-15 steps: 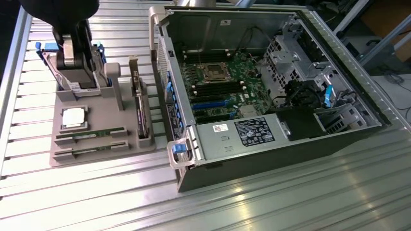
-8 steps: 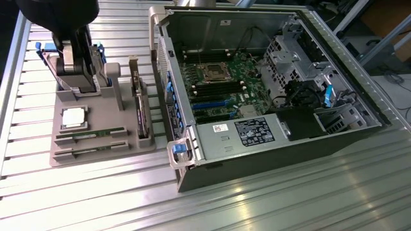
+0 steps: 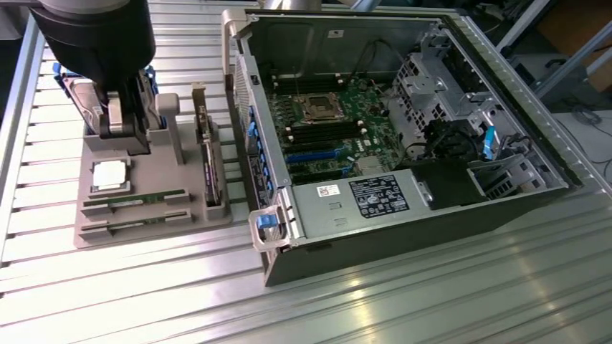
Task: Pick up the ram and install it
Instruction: 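Pick up the ram and move it above insertion slot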
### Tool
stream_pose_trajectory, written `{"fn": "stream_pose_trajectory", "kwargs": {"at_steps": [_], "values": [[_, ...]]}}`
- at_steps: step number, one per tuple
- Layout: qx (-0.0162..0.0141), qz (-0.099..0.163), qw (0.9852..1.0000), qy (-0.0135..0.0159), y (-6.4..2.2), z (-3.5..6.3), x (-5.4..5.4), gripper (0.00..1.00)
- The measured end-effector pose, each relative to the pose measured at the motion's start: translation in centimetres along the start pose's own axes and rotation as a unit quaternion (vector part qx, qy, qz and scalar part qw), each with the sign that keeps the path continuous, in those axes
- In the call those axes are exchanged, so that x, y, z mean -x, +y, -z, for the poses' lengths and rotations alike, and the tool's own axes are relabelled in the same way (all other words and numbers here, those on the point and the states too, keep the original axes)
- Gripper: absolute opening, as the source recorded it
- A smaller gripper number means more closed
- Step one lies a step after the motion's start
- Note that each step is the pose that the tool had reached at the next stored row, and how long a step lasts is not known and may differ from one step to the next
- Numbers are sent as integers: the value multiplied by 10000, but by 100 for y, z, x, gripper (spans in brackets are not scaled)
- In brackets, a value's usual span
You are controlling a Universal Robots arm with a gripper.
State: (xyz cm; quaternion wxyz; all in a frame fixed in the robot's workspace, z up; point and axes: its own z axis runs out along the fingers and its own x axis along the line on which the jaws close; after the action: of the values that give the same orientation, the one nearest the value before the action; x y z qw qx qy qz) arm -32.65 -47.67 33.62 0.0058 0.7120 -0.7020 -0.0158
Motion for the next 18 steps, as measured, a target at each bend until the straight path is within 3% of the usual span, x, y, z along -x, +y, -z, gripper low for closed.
{"fn": "stream_pose_trajectory", "kwargs": {"at_steps": [6, 9, 18], "values": [[0, 0, 10000, 0, -5, -167, -3, 42], [0, 0, 10000, 0, -2, -172, -28, 42], [0, 0, 10000, 0, 33, -169, -284, 42]]}}
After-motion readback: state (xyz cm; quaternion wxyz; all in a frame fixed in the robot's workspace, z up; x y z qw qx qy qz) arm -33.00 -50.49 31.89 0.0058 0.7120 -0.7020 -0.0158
